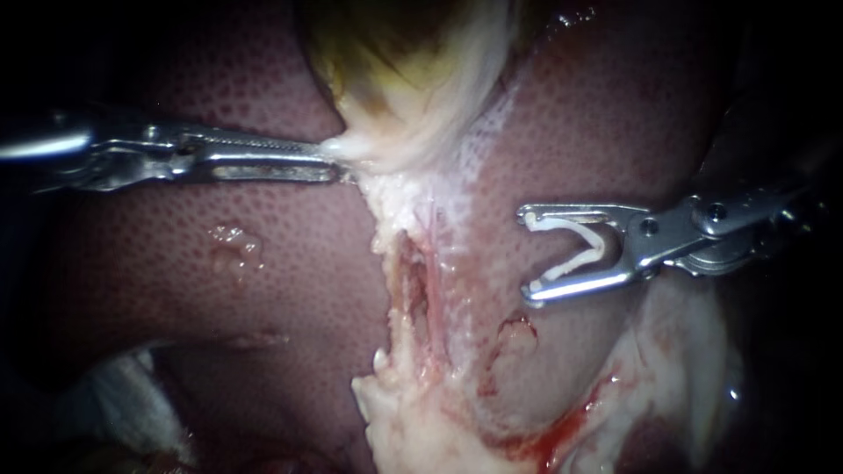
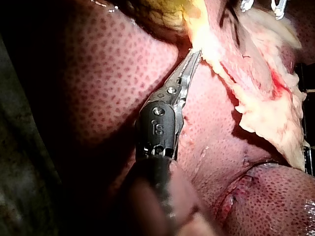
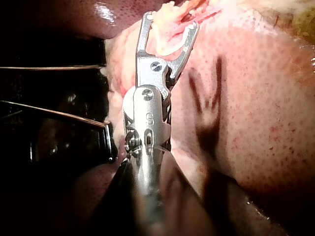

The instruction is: Grabbing gallbladder

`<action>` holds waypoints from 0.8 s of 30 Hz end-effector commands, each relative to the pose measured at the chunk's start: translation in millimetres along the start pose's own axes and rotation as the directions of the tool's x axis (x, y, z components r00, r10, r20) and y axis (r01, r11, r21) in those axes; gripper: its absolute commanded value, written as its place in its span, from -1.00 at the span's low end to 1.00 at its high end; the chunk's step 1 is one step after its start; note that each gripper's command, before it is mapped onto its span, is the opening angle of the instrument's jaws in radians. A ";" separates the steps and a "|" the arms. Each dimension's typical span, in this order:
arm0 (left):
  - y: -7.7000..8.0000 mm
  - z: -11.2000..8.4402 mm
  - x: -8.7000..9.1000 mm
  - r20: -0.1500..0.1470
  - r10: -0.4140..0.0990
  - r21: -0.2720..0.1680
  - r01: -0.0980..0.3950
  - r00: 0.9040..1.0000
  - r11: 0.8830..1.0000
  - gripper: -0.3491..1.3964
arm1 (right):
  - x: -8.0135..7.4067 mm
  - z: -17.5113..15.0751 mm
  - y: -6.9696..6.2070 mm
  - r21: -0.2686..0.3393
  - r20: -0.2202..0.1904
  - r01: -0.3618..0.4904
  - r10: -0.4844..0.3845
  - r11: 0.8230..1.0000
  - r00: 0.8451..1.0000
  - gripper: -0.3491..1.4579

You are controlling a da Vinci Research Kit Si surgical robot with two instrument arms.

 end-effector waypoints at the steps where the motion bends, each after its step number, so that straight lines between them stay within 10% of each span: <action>1: -0.4 -0.8 0.3 -0.004 -0.005 0.008 0.005 1.000 1.000 -1.00 | 0.0 0.0 0.0 0.000 -0.001 -0.001 0.001 1.000 1.000 0.03; 8: -1.6 -3.9 1.4 -0.027 -0.020 0.033 0.021 0.999 0.999 -1.00 | 0.0 0.0 0.0 -0.001 -0.001 -0.001 0.001 1.000 1.000 0.03; 24: -1.4 -3.6 1.1 -0.030 -0.024 0.046 0.026 0.999 0.999 -1.00 | 0.0 0.0 0.0 -0.001 -0.001 -0.001 0.001 1.000 1.000 0.03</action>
